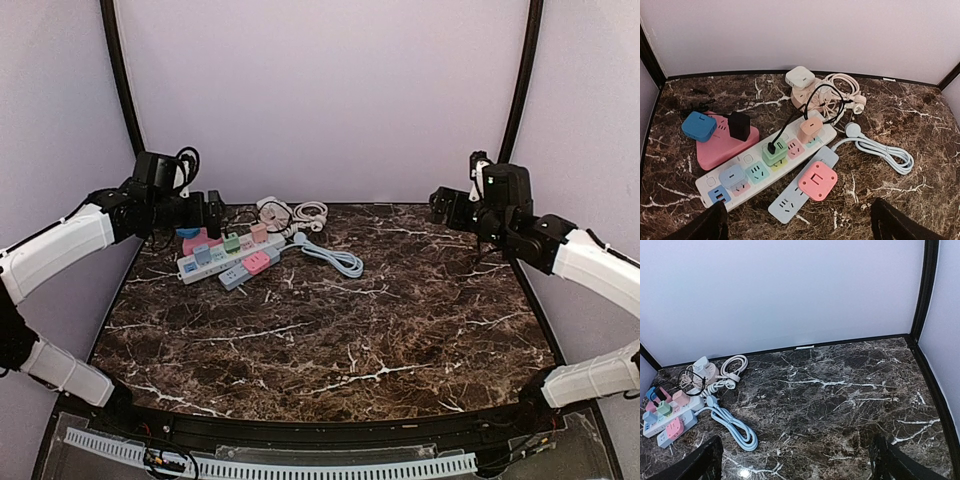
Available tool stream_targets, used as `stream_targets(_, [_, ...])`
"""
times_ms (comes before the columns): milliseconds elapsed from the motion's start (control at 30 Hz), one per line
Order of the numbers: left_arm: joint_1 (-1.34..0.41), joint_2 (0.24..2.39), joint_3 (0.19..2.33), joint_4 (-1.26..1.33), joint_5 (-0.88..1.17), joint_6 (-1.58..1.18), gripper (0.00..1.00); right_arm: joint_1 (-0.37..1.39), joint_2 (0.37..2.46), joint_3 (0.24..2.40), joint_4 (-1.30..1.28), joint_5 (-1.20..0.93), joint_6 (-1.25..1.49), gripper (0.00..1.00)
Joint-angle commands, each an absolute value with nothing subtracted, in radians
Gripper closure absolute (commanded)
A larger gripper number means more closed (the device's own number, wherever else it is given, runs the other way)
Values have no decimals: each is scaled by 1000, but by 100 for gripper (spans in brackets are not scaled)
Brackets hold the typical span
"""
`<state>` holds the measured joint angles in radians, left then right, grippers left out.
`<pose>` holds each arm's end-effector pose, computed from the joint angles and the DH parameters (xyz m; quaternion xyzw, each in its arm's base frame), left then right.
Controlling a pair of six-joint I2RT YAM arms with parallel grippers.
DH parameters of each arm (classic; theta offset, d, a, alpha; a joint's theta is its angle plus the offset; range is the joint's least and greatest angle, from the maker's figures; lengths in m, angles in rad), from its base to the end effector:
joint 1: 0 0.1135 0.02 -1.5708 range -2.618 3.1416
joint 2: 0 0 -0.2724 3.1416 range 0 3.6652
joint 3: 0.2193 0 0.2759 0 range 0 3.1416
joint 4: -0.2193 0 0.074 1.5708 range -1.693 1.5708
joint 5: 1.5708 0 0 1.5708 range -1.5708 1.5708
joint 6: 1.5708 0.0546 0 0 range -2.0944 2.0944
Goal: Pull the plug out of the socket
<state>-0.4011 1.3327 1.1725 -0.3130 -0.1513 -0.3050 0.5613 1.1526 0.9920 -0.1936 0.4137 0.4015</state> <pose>0.3209 -0.1272 0.3362 0.0015 0.8516 -0.1194 0.5104 0.2666 0.1417 0.3356 0.0529 0.8099 0.1096 0.5738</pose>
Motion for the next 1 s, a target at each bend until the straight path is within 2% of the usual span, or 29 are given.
stream_targets(0, [-406, 1382, 1170, -418, -117, -402, 2, 553, 1142, 957, -119, 328, 402, 1])
stream_targets(367, [-493, 1653, 1250, -366, -78, -511, 8, 552, 1169, 906, -83, 182, 406, 2])
stream_targets(667, [-493, 1914, 1464, -394, -64, -482, 8, 552, 1116, 875, -115, 209, 412, 2])
stream_targets(967, [-460, 1996, 1511, -383, -34, -454, 6, 548, 1074, 844, -135, 229, 409, 2])
